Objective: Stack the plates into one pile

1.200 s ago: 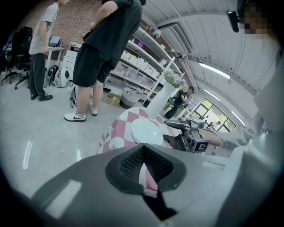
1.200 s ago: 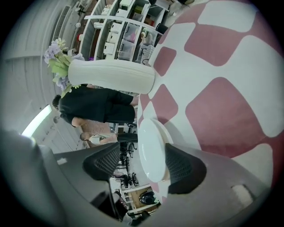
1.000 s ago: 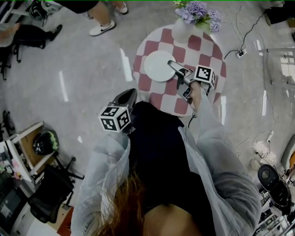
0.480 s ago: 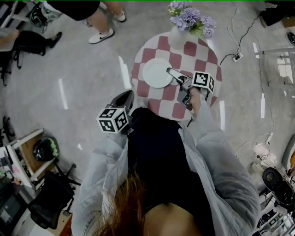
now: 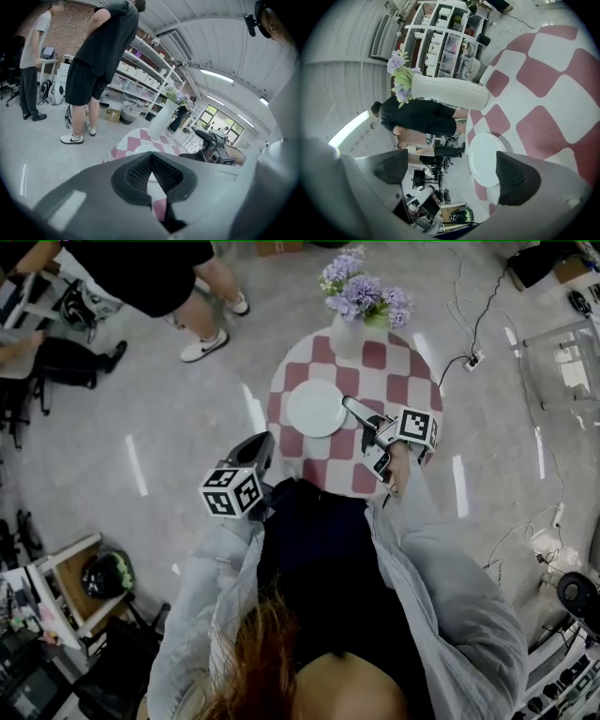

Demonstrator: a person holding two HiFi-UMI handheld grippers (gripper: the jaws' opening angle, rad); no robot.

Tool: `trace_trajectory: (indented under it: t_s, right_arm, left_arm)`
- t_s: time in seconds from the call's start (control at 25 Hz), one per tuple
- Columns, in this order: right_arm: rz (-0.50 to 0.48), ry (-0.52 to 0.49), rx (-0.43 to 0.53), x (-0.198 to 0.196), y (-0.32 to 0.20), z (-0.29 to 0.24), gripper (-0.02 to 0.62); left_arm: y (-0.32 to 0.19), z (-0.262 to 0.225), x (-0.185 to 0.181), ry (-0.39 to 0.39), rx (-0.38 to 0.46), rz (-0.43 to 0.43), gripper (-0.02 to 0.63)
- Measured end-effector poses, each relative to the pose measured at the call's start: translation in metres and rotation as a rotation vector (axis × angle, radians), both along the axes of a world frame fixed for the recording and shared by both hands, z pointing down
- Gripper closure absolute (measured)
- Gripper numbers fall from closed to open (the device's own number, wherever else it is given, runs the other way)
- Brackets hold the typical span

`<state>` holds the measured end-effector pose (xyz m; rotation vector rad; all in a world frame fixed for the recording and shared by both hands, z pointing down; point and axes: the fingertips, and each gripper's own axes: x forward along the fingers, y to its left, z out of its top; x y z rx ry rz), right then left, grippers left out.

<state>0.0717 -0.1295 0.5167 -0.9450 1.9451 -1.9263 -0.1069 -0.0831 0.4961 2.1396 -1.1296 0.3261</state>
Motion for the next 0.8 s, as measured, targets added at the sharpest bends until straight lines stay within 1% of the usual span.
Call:
trace_trajectory:
  t_s: [0.08, 0.16, 0.32, 0.44, 0.48, 0.56, 0.72, 0.8]
  right_arm:
    - [0.016, -0.015, 0.043, 0.001, 0.001, -0.012, 0.020]
    - [0.035, -0.011, 0.083, 0.003, 0.003, -0.021, 0.055]
    - [0.088, 0.005, 0.144, 0.006, 0.011, -0.038, 0.100]
    - [0.121, 0.018, 0.239, 0.007, 0.016, -0.056, 0.126]
    - [0.138, 0.045, 0.259, 0.009, 0.018, -0.060, 0.135]
    - [0.182, 0.153, 0.267, 0.018, 0.026, -0.061, 0.148]
    - [0.269, 0.401, 0.352, 0.034, 0.045, -0.075, 0.235]
    - [0.304, 0.519, 0.396, 0.043, 0.054, -0.085, 0.269]
  left_arm:
    - [-0.007, -0.005, 0.001, 0.003, 0.018, 0.022, 0.589]
    - [-0.013, -0.010, 0.003, 0.006, 0.035, 0.049, 0.588]
    - [-0.024, -0.015, 0.011, 0.015, 0.062, 0.112, 0.588]
    - [-0.033, -0.020, 0.020, 0.029, 0.087, 0.173, 0.588]
    - [-0.036, -0.022, 0.023, 0.033, 0.098, 0.196, 0.588]
    - [-0.043, -0.027, 0.030, 0.039, 0.120, 0.237, 0.588]
    - [-0.046, -0.039, 0.044, 0.061, 0.156, 0.314, 0.588]
    - [-0.046, -0.046, 0.052, 0.065, 0.178, 0.350, 0.589]
